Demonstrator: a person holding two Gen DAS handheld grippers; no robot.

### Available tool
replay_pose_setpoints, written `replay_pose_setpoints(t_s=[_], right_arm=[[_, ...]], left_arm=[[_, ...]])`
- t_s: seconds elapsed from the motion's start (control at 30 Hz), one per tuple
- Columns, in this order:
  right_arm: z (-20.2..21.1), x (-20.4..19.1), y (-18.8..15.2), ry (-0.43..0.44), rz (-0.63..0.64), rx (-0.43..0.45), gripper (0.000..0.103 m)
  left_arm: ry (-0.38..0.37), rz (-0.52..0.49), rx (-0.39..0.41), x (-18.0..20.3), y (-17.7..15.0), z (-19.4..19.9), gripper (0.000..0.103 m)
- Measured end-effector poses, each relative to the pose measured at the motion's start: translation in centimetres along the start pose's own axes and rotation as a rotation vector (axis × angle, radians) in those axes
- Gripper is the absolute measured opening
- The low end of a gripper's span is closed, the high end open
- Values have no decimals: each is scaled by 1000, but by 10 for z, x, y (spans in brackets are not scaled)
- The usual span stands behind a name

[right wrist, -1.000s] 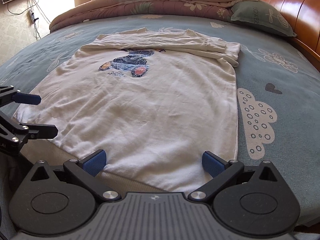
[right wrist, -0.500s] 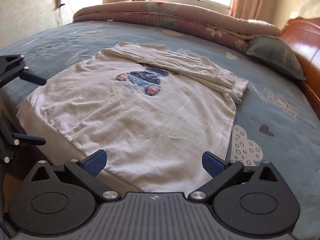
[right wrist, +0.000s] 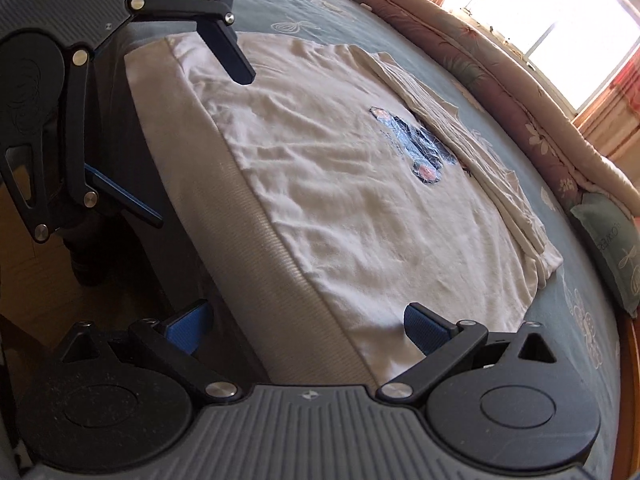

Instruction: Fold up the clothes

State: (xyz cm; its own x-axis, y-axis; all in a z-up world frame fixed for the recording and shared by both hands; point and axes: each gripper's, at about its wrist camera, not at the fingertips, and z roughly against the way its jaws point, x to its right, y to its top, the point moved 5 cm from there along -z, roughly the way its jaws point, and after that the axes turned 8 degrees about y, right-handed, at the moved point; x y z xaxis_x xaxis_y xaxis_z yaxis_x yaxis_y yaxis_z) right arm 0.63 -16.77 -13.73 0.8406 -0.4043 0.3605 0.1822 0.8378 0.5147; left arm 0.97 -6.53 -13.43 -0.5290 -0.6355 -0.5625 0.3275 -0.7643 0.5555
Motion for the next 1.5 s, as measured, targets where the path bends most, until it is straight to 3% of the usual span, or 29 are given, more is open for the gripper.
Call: replay_pose_setpoints(t_s=[0.33,0.47,0.73,0.93,1.1,1.33,1.5], right_arm=[[0,-20,-4,-289,286,-11,103],[16,-22,1,-325,334,30,103],[48,-2,19,-373,275,112,103],[53,9,20,-344,205,132,103],[38,-7,22,-309,197,139,103],[12,7,25,-493,165,88,103],[23,14,27,-522,121,134,103]], left_arm=[[0,-1,14,4,4,3,102],[-15,6,25,6,9,4,102],[22,32,74,-2,30,2,102],[59,74,75,-24,34,-2,102],[59,111,104,-39,44,5,102],[52,95,95,-33,32,3,102],[69,44,87,-14,30,-4,102]])
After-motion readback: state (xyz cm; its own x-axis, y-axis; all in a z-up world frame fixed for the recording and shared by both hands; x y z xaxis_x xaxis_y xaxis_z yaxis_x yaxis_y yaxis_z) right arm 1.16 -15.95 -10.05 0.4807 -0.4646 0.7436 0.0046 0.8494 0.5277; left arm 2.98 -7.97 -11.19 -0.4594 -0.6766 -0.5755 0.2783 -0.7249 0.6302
